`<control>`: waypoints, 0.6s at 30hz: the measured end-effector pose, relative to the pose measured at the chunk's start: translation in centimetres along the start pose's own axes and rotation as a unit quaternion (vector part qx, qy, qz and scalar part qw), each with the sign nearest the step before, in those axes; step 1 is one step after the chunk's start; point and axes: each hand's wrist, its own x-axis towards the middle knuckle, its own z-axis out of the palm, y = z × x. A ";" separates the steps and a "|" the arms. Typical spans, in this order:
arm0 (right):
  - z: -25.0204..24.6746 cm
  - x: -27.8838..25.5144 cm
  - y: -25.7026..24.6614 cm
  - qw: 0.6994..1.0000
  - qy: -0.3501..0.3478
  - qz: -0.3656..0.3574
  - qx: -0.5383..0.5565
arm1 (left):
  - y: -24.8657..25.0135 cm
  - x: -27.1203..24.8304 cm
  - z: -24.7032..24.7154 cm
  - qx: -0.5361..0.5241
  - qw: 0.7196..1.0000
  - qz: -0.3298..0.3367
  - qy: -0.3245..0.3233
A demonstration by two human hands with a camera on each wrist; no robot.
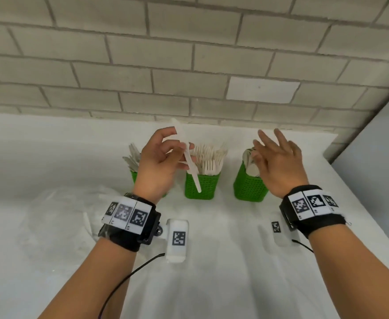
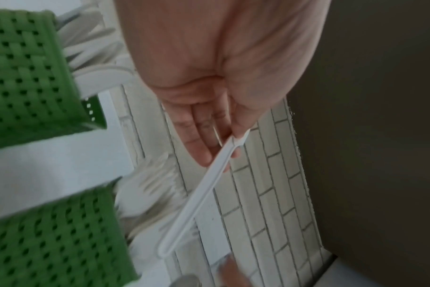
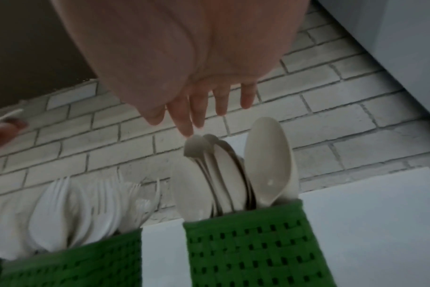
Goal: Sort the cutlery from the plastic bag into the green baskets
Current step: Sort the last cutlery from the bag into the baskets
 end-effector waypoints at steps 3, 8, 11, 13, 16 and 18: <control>0.2 0.3 -1.5 0.998 -0.045 0.011 -0.033 | 1.3 0.5 -1.8 0.043 0.998 0.041 0.032; -0.7 1.0 -4.2 0.998 0.050 -0.014 0.046 | 3.7 2.0 -5.7 0.194 0.970 0.131 0.064; -0.8 1.2 -5.5 0.991 0.084 -0.036 0.093 | 4.0 3.1 -7.3 0.259 0.946 0.171 0.097; -0.7 1.1 -6.4 0.986 0.102 -0.058 0.122 | 3.3 3.6 -7.8 0.307 0.926 0.189 0.110; -0.3 0.5 -8.1 0.974 0.120 -0.105 0.161 | 0.7 3.8 -7.7 0.384 0.905 0.147 0.111; -0.2 0.0 -9.5 0.964 0.130 -0.137 0.188 | -1.2 3.2 -7.6 0.428 0.894 0.102 0.089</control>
